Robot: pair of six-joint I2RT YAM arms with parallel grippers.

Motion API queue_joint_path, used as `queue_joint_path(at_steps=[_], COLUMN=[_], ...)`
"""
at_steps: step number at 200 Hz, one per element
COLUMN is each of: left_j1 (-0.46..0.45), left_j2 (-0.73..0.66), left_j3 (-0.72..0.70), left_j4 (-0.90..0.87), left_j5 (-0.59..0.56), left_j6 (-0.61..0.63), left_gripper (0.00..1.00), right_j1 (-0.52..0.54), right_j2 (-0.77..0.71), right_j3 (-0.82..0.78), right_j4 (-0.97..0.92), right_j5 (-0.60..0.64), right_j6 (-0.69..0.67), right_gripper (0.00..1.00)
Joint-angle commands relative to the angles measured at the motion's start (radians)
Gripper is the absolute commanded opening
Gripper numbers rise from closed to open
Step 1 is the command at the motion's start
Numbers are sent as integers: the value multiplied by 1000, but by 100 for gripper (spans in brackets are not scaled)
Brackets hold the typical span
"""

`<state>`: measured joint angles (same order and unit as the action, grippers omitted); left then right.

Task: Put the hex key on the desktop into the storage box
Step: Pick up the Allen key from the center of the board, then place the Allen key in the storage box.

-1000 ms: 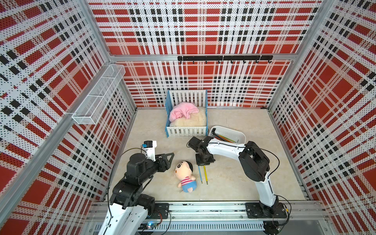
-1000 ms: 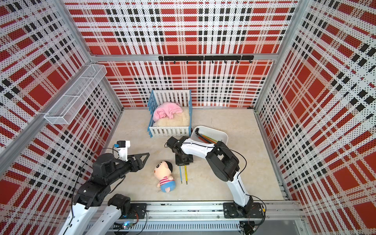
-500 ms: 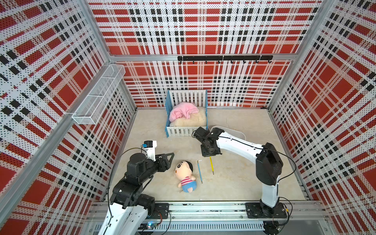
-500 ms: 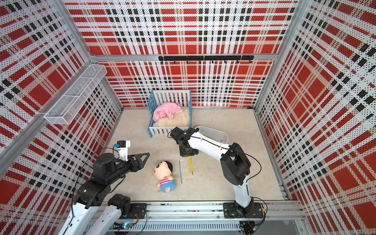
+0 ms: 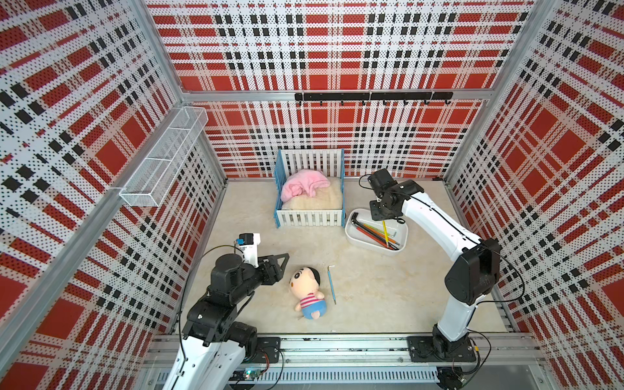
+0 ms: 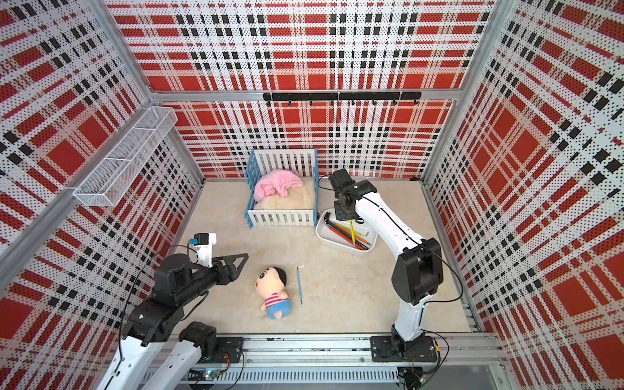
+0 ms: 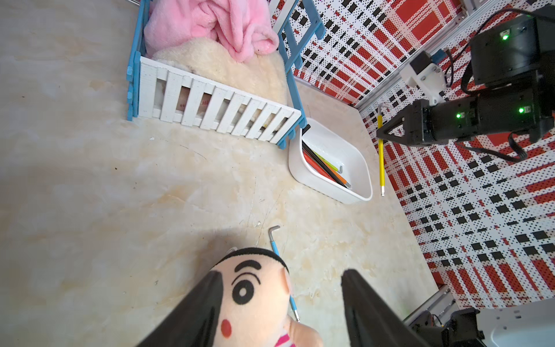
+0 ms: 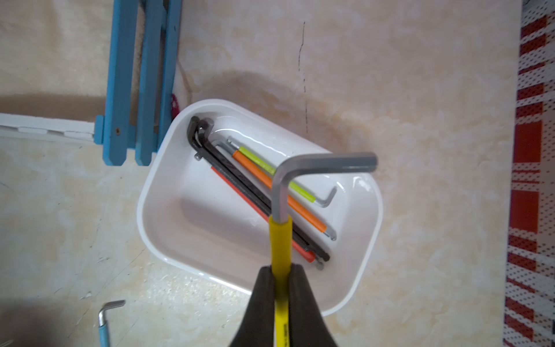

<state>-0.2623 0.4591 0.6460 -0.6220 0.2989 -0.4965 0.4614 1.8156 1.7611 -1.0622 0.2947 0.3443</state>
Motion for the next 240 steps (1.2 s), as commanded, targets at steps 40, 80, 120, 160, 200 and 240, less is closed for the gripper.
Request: queue_joint_path(at_steps=[40, 80, 120, 160, 200, 240], left_j1=[7, 6, 7, 40, 41, 45], left_j2=[9, 7, 13, 13, 15, 19], left_j3=[-7, -8, -8, -8, -8, -8], left_j4=[-2, -1, -1, -2, -2, -2], left_j5=[0, -5, -4, -3, -4, -1], left_j6=[4, 1, 2, 1, 2, 3], left_gripper=[68, 68, 68, 68, 68, 68], right_j1=[-24, -21, 17, 25, 28, 30], right_j2=[-10, -27, 38, 127, 141, 189], right_j3=[-88, -235, -262, -262, -324, -365], right_j4=[285, 479, 505, 493, 531, 539], right_j5=[40, 35, 45, 57, 45, 61], right_j6=[-341, -535, -718, -728, -736, -756], right_gripper=[0, 0, 0, 0, 0, 0])
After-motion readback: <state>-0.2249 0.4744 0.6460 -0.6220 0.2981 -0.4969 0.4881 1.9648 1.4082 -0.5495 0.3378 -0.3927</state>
